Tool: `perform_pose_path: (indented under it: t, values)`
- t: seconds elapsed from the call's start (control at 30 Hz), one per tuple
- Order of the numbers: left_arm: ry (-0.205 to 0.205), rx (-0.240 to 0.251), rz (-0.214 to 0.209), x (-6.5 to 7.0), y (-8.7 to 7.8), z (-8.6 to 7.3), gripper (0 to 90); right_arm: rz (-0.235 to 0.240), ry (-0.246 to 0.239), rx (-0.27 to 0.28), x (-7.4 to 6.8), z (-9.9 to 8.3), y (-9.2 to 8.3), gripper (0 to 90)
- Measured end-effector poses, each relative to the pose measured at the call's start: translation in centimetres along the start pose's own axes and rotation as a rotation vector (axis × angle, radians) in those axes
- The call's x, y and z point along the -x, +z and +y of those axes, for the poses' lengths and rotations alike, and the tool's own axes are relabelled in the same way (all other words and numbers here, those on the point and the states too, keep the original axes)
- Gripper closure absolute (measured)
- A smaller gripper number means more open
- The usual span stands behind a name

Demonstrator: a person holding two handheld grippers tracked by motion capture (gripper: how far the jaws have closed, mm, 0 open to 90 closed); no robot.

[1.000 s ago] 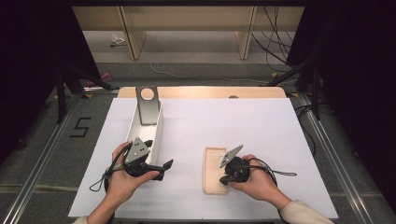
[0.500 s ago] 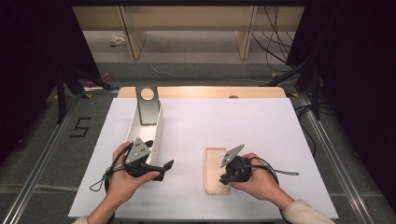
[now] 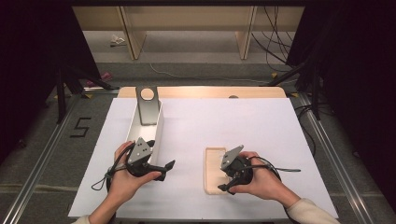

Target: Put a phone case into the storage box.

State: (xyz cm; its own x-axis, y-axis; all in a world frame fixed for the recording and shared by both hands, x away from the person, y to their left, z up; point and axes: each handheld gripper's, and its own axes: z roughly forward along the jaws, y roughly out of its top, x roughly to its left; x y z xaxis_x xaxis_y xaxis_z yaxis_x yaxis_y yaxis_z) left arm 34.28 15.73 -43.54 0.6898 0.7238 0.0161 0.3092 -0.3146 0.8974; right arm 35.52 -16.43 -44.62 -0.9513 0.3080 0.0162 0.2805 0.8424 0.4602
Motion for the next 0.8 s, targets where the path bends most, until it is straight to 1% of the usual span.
perform_pose_path:
  t: [0.17,0.3,0.5,0.53,0.6,0.63,0.7,0.8]
  values:
    - [0.002,-0.002,-0.002,0.0,-0.1,-0.1,0.9,-0.006,-0.029,-0.028,-0.3,0.2,0.1,30.9]
    - [0.001,0.006,-0.002,0.1,-0.3,-0.1,0.8,-0.007,-0.070,-0.063,-0.7,0.5,0.2,27.9]
    - [0.004,0.007,-0.001,0.1,-0.4,-0.1,0.9,-0.033,-0.119,-0.115,-1.2,0.9,0.6,27.8]
    - [0.004,0.005,-0.001,0.1,-0.4,-0.1,0.9,-0.033,-0.117,-0.133,-1.4,1.0,0.6,27.9]
    - [0.006,0.004,-0.001,0.2,-0.4,-0.1,0.9,-0.037,-0.129,-0.149,-1.5,1.1,0.7,28.1]
    - [0.005,0.004,-0.001,0.2,-0.4,-0.1,0.9,-0.039,-0.136,-0.156,-1.6,1.1,0.8,28.4]
    - [0.007,0.003,-0.001,0.2,-0.4,-0.1,0.9,-0.048,-0.164,-0.168,-1.7,1.3,0.9,28.6]
    - [0.006,0.002,0.001,0.2,-0.3,-0.1,0.9,-0.051,-0.176,-0.188,-2.0,1.6,1.0,29.7]
